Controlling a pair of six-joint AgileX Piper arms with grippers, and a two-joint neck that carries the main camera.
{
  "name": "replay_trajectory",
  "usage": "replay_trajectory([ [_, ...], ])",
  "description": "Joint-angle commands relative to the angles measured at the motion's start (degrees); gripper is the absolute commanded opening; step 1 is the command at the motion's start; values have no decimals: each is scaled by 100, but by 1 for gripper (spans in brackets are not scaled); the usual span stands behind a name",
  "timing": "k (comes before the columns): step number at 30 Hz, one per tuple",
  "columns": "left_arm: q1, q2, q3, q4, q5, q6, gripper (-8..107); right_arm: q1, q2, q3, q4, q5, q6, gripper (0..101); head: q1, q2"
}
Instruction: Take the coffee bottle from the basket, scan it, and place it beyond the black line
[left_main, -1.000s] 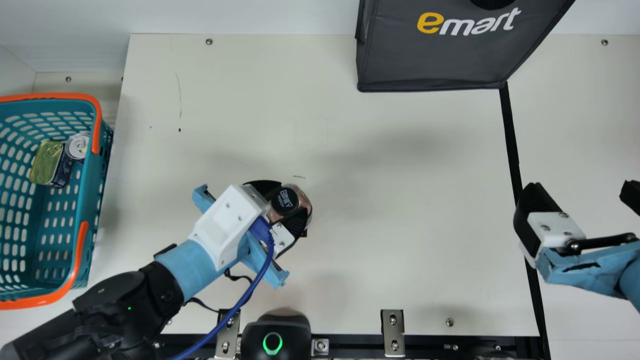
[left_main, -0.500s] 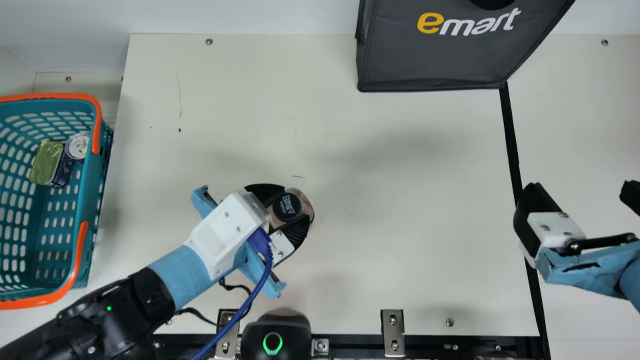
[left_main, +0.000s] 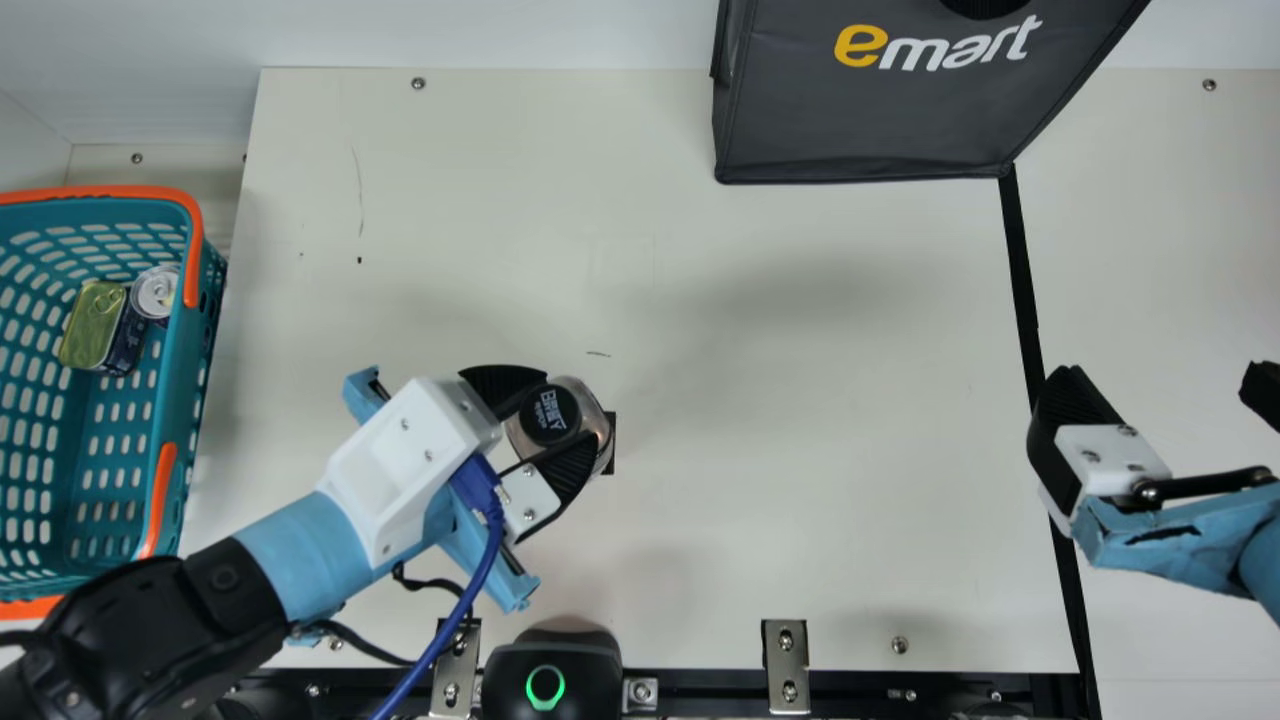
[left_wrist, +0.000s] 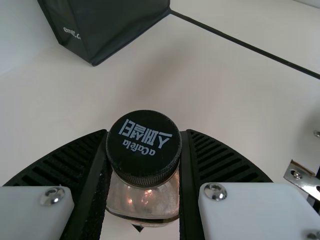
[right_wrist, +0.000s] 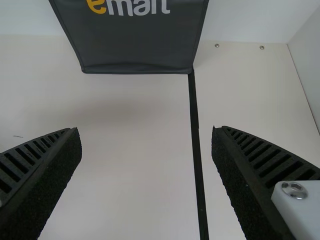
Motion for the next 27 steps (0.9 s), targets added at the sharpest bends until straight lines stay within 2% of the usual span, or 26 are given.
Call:
replay_trajectory([
  [1, 86, -20, -10, -883, 88, 960, 10, 0, 0, 0, 0, 0, 0, 91, -157, 9],
  [8, 565, 21, 45, -2184, 372, 2546, 10, 0, 0, 0, 0, 0, 0, 91, -157, 9],
  [17, 1604, 344, -41, -3723, 905, 4616, 10, 0, 0, 0, 0, 0, 0, 91, -157, 9],
  [27, 2568, 915, -329, -4866, 1442, 6251, 10, 0, 0, 0, 0, 0, 0, 91, -157, 9],
])
